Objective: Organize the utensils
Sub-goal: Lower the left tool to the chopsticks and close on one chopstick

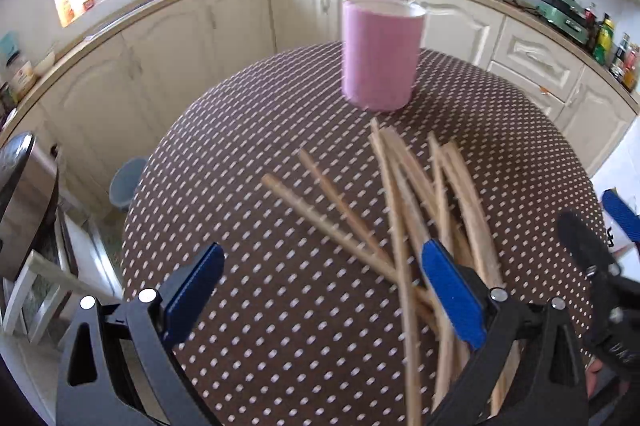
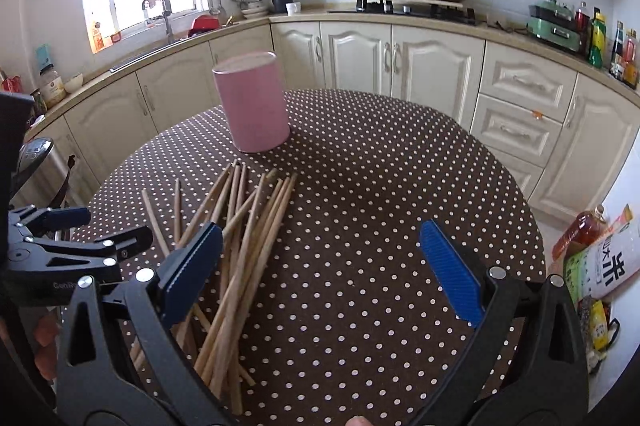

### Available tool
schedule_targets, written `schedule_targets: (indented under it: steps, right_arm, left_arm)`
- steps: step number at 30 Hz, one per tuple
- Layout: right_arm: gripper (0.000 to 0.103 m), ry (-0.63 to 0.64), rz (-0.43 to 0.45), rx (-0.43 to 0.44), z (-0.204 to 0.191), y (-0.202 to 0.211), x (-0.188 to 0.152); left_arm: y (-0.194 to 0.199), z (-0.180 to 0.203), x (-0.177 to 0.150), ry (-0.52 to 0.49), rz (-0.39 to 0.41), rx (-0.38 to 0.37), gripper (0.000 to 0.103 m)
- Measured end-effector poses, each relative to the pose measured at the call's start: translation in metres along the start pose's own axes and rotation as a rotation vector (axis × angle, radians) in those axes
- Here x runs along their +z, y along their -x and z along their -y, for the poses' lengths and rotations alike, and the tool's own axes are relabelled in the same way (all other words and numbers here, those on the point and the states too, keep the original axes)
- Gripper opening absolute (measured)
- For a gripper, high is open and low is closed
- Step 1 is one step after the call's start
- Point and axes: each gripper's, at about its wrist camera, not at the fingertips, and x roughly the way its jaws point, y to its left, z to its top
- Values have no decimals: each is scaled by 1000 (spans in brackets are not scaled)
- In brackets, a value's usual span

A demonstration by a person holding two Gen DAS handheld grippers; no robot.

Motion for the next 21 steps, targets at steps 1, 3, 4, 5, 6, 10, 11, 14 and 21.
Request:
schedule_targets:
  steps: [1, 3, 4, 5, 6, 10, 11, 14, 21]
  right_arm:
    - [97, -6, -4, 2, 2, -3, 0]
    - [97, -18, -7, -1, 6, -7, 1]
    - [97, -22, -8, -1, 7, -8, 1]
    - [97, -27, -11, 1, 9, -11, 2]
    - [97, -29, -13, 1, 11, -13, 3]
    - [97, -48, -37, 16, 17, -27, 8]
    - [97, -49, -46, 20, 18, -31, 9]
    - [97, -54, -76, 49, 19, -43, 14]
    - [97, -29, -183, 50, 17, -77, 22]
  left_arm:
    - [-1, 4, 4, -20, 10, -1, 97]
    - [-12, 13, 13, -55, 6, 4, 87]
    - [-19, 16, 18, -66, -13, 4, 72]
    - [-25, 18, 22, -74, -31, -1, 62]
    - [-30, 20, 27, -81, -47, -11, 60]
    - [-52, 26, 39, -101, -89, -18, 54]
    - [-57, 28, 41, -103, -100, -28, 54]
    - [-67, 29, 44, -99, -111, -44, 54]
    - [-91, 26, 61, -105, -128, -16, 31]
